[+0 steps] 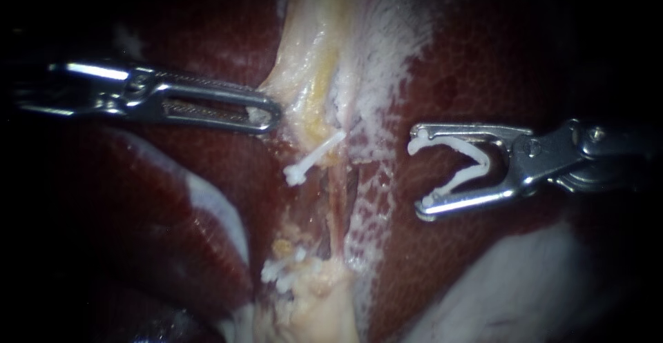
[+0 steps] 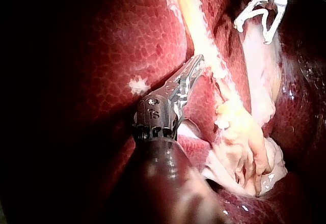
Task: Clipping first clip right tube
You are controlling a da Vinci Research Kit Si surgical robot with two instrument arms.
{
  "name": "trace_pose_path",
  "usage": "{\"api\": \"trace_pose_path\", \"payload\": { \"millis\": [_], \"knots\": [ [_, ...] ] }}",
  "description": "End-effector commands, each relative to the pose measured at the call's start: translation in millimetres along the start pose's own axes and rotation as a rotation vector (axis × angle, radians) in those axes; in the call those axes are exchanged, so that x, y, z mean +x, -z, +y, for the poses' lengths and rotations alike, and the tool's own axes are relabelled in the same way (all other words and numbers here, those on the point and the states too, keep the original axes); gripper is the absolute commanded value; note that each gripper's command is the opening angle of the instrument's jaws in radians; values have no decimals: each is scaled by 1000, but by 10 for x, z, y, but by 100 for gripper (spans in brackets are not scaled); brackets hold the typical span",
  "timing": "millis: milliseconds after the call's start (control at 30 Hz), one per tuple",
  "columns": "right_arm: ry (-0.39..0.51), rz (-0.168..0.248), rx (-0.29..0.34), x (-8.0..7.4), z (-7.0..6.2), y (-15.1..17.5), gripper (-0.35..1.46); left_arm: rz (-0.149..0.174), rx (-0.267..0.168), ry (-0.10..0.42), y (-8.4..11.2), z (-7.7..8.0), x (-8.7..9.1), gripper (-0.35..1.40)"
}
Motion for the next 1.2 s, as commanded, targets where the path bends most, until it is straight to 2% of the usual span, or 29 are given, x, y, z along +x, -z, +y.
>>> {"api": "trace_pose_path", "payload": {
  "millis": [33, 267, 433, 633, 833, 1000, 1200],
  "knots": [
    [0, 0, 0, 0, 0, 0, 60, 0, 0, 0, 0, 0, 0, -27],
    [-10, 0, 0, -2, -1, -1, 60, 0, 0, 0, 1, 0, 0, -27],
    [-33, 0, -5, -11, -5, -9, 60, 2, 8, -1, 5, 4, 0, -27],
    [-86, -1, -22, -37, -13, -38, 60, -3, -13, 10, 25, 26, -7, -27],
    [-112, -9, 15, -65, -18, -75, 59, -12, -46, 23, 56, 45, -23, -27],
    [-132, -11, 33, -81, -14, -99, 59, -15, -59, 33, 73, 48, -33, -27],
    [-141, -15, 40, -94, -7, -118, 59, -18, -61, 41, 76, 42, -35, -27]
  ]
}}
